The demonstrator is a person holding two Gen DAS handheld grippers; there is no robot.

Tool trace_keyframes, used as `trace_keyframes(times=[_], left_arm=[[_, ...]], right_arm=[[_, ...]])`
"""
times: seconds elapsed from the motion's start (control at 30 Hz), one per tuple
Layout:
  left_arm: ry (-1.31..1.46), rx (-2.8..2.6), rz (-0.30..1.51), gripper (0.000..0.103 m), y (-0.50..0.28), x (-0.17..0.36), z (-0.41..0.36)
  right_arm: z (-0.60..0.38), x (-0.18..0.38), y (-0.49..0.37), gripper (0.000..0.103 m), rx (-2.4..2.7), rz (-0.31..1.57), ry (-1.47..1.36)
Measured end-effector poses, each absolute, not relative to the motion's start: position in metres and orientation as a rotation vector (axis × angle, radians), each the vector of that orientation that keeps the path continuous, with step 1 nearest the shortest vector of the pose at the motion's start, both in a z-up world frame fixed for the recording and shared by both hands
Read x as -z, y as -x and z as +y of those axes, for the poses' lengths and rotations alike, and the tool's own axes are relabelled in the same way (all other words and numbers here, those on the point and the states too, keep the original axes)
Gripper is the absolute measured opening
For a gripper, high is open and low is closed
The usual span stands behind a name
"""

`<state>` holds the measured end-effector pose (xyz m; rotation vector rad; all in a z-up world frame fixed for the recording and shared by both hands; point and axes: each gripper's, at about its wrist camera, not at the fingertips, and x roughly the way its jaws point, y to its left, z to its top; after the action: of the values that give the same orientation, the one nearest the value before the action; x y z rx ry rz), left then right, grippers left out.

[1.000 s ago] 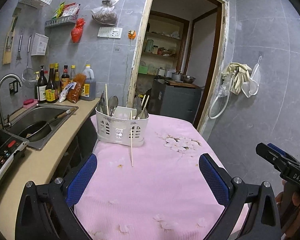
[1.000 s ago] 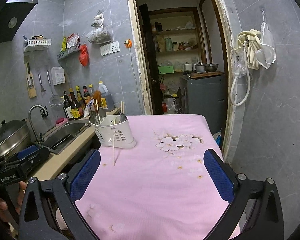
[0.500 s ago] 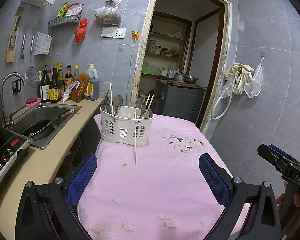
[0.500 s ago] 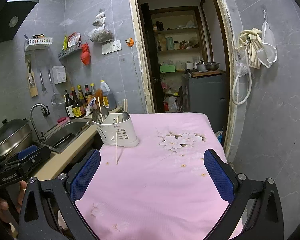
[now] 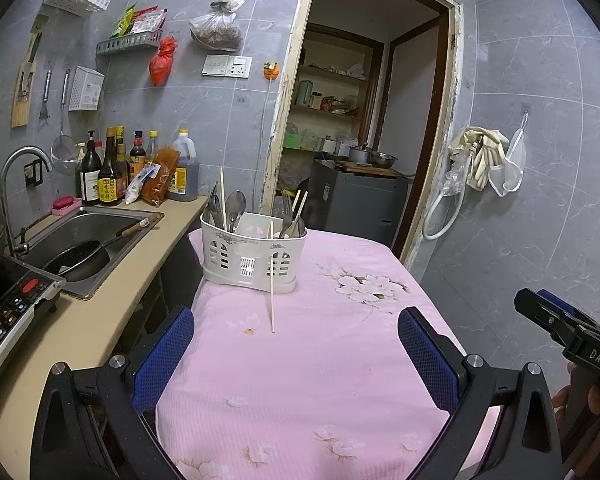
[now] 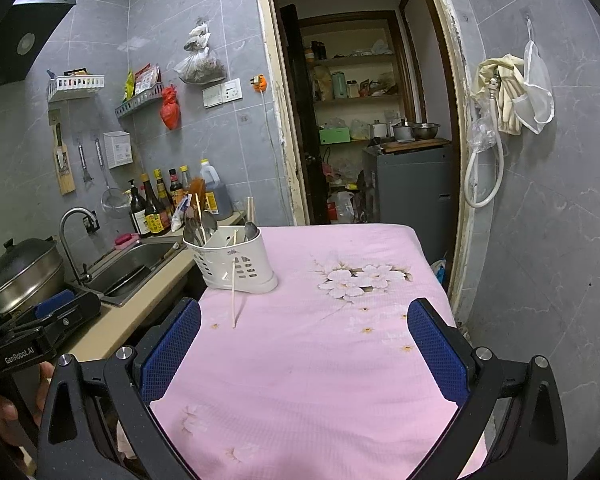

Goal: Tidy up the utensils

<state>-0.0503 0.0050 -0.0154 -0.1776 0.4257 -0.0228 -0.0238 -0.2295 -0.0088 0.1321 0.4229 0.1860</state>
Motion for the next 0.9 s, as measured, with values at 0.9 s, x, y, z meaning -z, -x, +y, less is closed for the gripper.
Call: trace_keyframes(times=[0.9], left_arm=[[0.179,0.008,0.417,0.103,0.053,0.0153,0.0093]], right_arm=[[-0.2264,0.0094,0.0249,0.102,-0.189,0.425,-0.133]])
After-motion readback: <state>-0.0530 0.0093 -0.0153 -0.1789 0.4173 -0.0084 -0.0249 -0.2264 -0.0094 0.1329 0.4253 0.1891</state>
